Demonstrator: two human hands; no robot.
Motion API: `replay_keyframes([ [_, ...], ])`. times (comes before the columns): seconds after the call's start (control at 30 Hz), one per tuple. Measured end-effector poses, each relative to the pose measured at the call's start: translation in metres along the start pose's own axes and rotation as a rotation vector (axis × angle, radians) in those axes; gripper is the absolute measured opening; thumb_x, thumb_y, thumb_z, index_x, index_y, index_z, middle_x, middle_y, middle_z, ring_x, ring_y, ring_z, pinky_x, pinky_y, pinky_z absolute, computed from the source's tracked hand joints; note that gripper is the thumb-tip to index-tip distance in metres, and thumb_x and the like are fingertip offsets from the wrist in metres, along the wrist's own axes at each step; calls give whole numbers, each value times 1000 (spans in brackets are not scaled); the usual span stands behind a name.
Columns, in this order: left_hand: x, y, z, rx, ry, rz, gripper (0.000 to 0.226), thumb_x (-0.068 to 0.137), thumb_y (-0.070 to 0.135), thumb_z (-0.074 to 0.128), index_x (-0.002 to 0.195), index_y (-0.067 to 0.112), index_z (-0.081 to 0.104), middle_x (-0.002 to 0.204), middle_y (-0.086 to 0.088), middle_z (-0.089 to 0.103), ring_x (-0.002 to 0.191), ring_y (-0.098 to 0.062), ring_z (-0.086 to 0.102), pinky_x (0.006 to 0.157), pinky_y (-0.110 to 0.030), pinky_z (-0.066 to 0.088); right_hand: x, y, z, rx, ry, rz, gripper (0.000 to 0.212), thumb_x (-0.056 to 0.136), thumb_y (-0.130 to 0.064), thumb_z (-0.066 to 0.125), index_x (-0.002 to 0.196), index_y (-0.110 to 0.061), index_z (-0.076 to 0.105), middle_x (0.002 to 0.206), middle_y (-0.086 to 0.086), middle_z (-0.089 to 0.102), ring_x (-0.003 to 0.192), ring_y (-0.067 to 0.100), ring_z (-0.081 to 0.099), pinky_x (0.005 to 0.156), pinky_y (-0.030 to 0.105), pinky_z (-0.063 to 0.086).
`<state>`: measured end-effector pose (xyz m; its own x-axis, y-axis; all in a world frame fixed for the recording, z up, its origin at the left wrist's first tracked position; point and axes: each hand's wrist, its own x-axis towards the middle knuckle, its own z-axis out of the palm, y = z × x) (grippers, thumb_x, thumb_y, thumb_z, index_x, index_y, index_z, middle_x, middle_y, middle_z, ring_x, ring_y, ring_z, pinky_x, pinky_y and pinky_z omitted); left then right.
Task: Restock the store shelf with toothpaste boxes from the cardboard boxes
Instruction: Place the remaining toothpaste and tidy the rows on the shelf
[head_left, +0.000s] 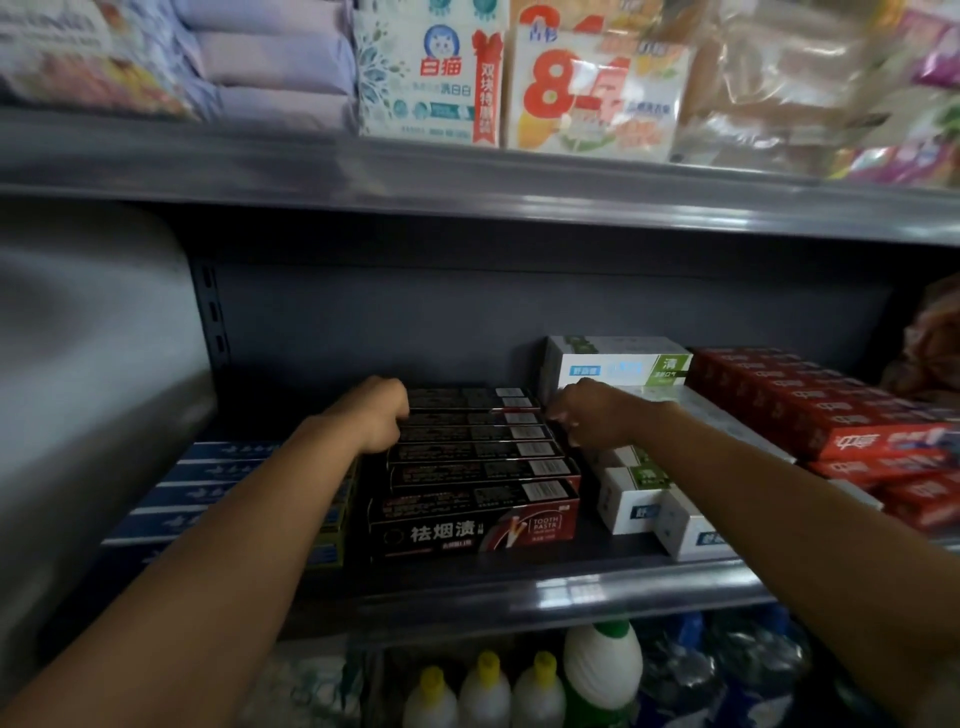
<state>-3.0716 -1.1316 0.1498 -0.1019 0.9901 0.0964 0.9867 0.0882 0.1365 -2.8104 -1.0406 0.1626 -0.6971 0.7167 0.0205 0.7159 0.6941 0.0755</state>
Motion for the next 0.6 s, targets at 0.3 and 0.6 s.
replay_keyframes([
  [0.3, -53, 28, -6, 22, -176, 210, 40, 75, 29, 79, 113, 21, 70, 116, 7, 68, 100, -10, 62, 91, -29, 50, -52, -27, 1, 56, -38, -138, 27, 85, -14, 66, 112, -17, 69, 117, 0, 65, 107, 16, 57, 84, 23, 40],
  [0.6, -70, 37, 15, 24, -143, 230, 35, 83, 14, 72, 118, 13, 68, 142, 1, 50, 131, -16, 44, 103, -25, 35, -69, -32, 17, -9, 35, -124, 30, 87, -16, 64, 117, -19, 65, 125, 1, 60, 114, 19, 53, 93, 32, 46],
])
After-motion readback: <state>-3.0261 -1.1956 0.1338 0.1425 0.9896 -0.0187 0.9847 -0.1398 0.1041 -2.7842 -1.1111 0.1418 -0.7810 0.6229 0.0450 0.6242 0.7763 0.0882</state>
